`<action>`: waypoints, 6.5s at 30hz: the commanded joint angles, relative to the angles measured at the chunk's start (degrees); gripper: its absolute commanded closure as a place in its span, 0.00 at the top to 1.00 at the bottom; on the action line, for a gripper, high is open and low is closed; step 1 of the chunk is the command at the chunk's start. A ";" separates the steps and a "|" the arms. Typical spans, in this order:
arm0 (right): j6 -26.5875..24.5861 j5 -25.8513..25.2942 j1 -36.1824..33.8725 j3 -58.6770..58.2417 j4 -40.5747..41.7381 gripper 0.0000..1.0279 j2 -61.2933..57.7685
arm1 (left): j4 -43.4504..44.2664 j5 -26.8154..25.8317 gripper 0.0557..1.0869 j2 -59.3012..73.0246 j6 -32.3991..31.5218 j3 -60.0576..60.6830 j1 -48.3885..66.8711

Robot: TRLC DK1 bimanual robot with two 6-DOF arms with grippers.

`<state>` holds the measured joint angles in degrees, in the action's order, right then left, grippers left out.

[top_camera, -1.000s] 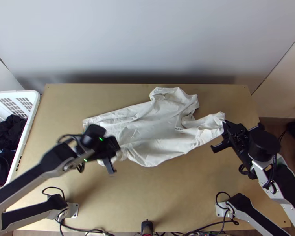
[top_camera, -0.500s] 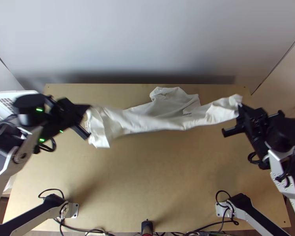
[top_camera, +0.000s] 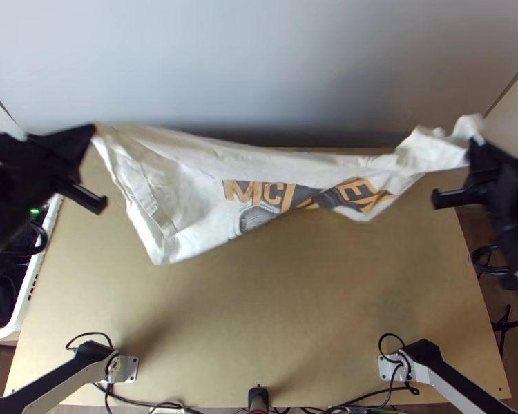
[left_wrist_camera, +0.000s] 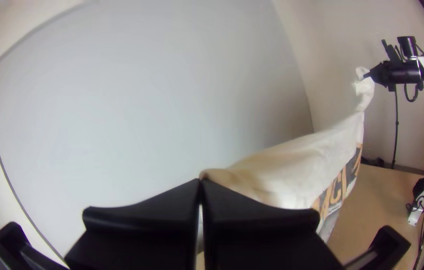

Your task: Fold the t-shirt

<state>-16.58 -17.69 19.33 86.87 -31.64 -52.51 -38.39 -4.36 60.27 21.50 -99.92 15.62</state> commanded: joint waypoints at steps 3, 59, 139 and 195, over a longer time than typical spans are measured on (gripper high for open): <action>-0.12 0.64 1.85 15.08 -2.29 0.02 -1.81 | 3.59 0.05 0.03 0.37 -0.49 -10.03 0.03; -1.88 11.10 -5.01 36.53 -26.90 0.02 10.32 | -8.01 2.60 0.03 -9.56 0.65 -15.39 -1.20; 12.45 12.77 -3.25 3.57 37.53 0.03 -62.89 | 55.44 9.11 0.03 60.14 -6.99 15.10 -15.53; 18.60 17.08 -0.79 -22.53 6.68 0.95 -14.29 | -7.84 -3.99 0.78 16.46 -19.04 48.59 1.35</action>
<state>2.17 -0.58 18.55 66.22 -23.31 -69.91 -49.80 -8.99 72.66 5.41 -52.84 12.64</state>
